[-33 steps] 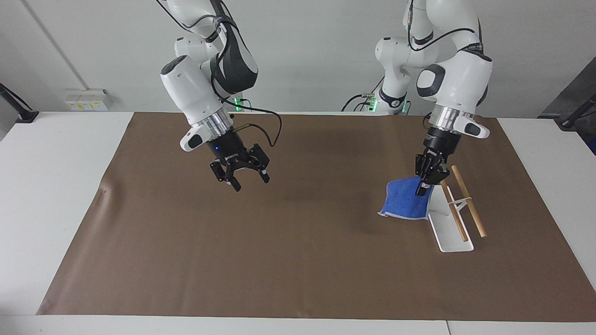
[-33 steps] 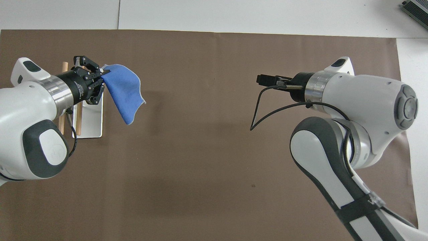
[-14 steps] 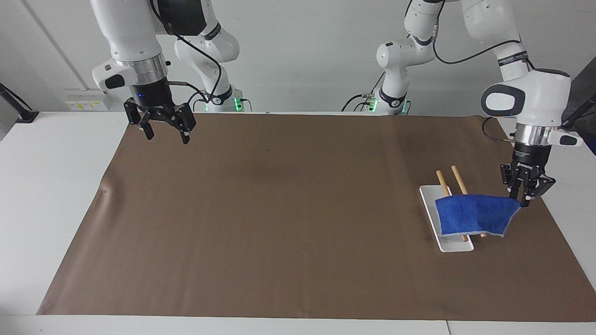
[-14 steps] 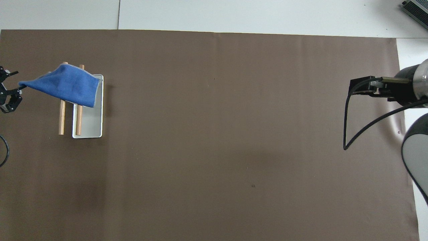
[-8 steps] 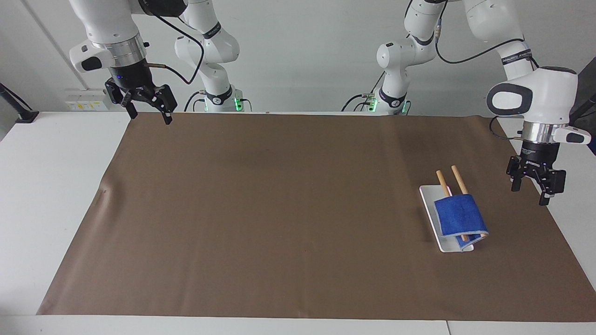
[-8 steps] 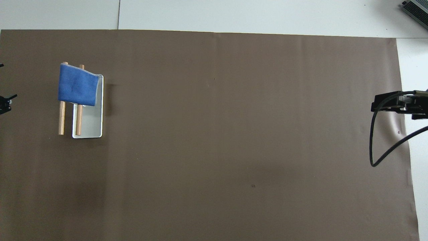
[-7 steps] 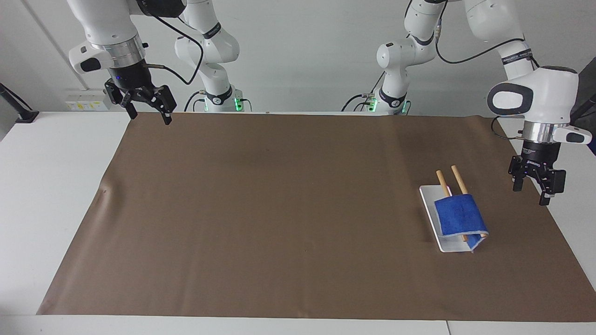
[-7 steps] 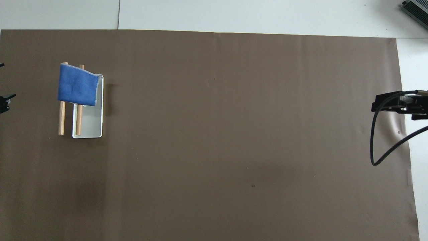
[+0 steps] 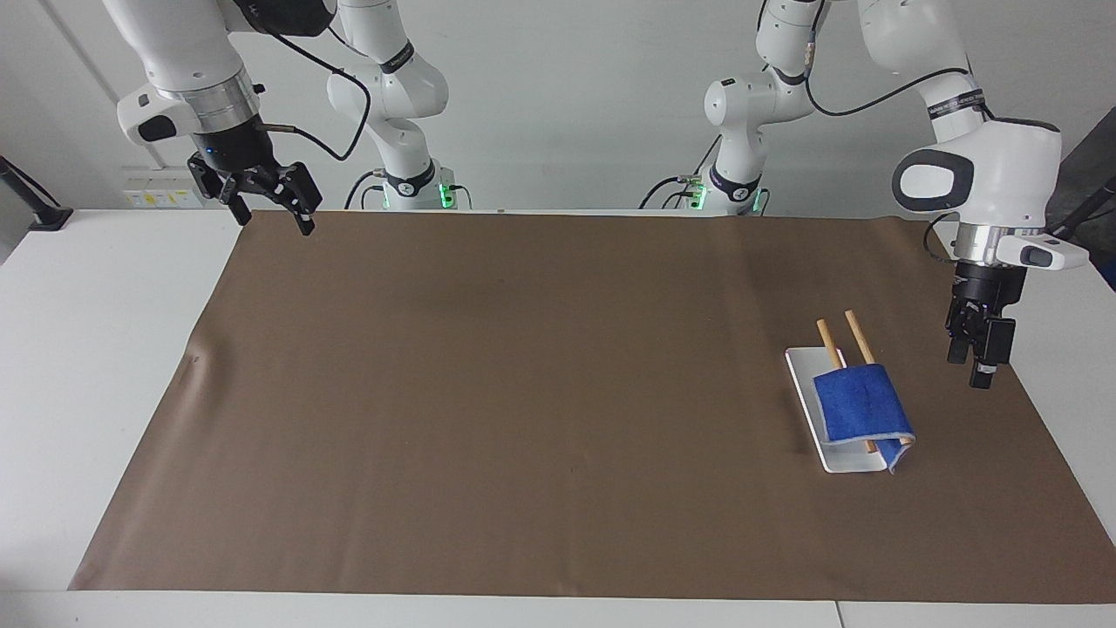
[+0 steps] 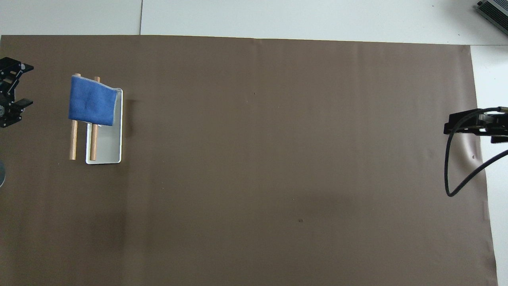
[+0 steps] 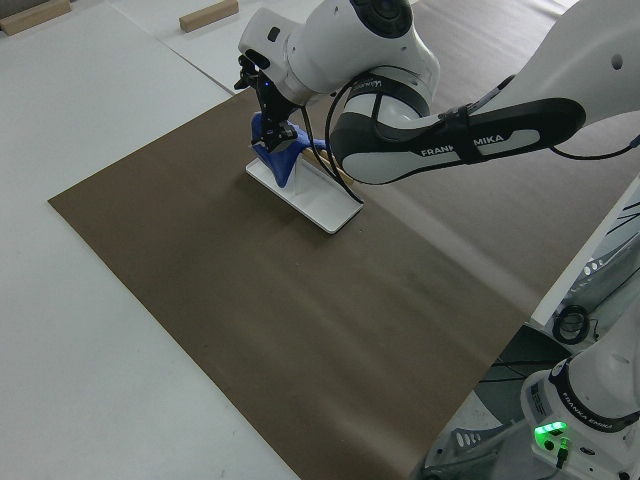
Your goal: Right arm passes towel to left arm to hang
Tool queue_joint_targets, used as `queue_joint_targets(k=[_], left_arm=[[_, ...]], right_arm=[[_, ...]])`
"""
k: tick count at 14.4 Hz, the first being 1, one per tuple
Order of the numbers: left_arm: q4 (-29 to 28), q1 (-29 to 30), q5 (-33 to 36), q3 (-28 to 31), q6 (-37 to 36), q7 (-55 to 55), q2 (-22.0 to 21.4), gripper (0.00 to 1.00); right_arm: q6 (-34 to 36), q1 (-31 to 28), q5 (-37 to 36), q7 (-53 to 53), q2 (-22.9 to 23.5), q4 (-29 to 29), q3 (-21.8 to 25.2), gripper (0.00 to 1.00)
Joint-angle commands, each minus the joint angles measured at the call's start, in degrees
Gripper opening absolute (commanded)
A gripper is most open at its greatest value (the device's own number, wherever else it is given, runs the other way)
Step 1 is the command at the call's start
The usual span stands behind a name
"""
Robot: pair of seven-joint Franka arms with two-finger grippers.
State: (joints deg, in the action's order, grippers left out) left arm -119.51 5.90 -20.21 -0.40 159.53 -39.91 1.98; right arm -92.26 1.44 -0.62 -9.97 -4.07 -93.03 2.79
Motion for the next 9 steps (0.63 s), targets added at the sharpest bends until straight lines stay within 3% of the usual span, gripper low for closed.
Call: queue_joint_targets(k=[1, 5, 9], left_arm=[[-0.3, -4.6, -0.4, 0.7, -1.4, 5.1, -2.3, 1.00], [0.7, -8.3, 1.8, 0.3, -2.5, 9.0, -5.0, 1.00], [10.1, -8.9, 14.5, 0.2, -15.3, 11.9, -3.1, 1.00]], right_arm=[[0.8, 0.8, 0.4, 1.3, -0.1, -0.1, 0.6, 1.00], [0.7, 0.0, 0.4, 1.4, -0.1, -0.2, 0.5, 1.00], [1.1, 0.3, 0.5, 1.1, -0.3, -0.2, 0.4, 1.00]])
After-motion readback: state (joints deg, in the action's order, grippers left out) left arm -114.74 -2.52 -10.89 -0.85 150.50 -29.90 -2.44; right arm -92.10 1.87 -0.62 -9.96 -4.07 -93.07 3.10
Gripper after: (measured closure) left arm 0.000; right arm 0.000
